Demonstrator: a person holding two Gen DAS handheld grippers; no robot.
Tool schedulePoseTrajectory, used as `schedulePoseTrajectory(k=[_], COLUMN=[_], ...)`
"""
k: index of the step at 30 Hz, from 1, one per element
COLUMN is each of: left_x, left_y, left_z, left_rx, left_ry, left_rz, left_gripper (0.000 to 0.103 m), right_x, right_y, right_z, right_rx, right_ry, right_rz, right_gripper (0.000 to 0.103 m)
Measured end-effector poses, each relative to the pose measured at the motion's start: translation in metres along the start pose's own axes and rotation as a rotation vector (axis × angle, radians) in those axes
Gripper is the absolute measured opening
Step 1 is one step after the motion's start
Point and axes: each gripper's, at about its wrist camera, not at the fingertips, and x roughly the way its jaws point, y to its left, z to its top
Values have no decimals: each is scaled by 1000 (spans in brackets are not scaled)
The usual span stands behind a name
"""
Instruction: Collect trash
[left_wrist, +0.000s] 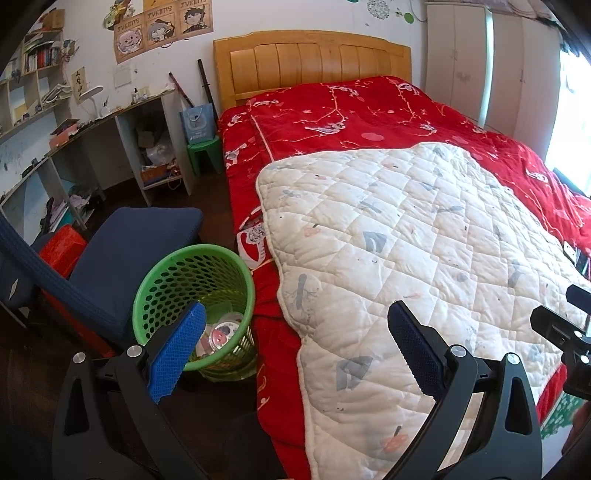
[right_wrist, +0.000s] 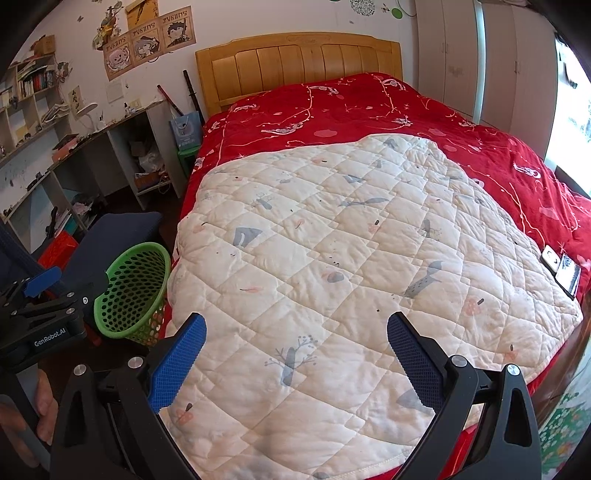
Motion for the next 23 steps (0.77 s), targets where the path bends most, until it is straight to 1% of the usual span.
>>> schedulePoseTrajectory(k=[7,11,16,23], left_x=[-1,-4,-3,-4], left_y=[-1,-3,-2,2], left_z=[-1,-2,-1,0], left_rx=[1,8,-6,-23], left_ry=[0,-18,0,-12], left_rz=[-6,1,-14,-12], left_gripper=[97,97,97,97], right_x=[-2,-2,-2,-4], right_y=[1,1,1,1], right_z=[0,0,1,-1], right_rx=[2,1,1,3], right_ry=[-6,-6,-7,-13], right_rz=[3,1,2,0], right_gripper=[95,95,95,95])
